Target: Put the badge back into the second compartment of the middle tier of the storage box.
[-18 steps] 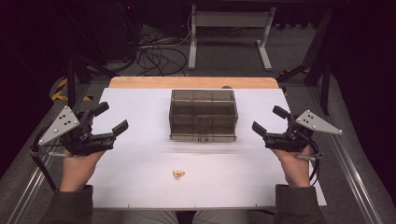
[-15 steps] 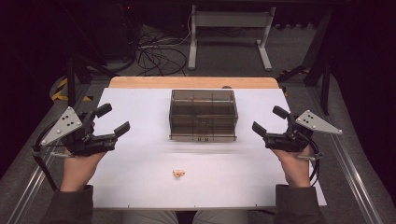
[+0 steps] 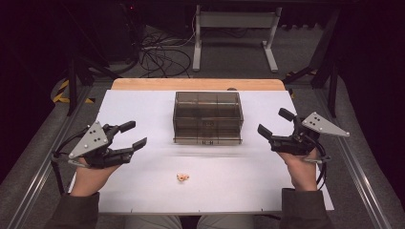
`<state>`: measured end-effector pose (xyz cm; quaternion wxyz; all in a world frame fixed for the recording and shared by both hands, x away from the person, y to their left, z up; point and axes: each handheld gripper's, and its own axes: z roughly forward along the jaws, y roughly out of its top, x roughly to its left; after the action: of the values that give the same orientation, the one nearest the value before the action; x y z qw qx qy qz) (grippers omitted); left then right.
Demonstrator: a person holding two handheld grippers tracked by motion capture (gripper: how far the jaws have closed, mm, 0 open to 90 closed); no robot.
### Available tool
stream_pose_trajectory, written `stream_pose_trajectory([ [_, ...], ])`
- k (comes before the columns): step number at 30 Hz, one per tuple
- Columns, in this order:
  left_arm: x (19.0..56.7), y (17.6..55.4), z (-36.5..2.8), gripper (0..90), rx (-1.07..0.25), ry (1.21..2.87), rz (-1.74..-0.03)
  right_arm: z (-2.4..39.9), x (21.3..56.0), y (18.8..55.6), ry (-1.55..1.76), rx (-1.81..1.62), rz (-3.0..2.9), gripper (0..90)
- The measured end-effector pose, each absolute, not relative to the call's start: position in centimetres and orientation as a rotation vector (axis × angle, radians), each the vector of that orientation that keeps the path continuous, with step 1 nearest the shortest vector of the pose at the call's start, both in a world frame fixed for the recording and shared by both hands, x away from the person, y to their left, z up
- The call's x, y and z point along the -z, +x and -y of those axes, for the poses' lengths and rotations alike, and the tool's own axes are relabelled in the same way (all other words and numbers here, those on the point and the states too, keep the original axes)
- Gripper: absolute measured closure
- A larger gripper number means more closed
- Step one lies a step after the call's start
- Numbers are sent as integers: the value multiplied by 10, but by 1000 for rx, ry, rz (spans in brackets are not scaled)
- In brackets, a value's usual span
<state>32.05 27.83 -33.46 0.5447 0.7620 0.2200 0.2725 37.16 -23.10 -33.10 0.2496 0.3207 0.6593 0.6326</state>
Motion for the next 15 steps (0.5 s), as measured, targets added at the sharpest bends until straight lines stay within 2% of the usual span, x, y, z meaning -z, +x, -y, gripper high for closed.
stream_pose_trajectory([
  [15,357,321,-257,457,-597,1912,-481,232,331,371,876,-1727,-1792,10],
])
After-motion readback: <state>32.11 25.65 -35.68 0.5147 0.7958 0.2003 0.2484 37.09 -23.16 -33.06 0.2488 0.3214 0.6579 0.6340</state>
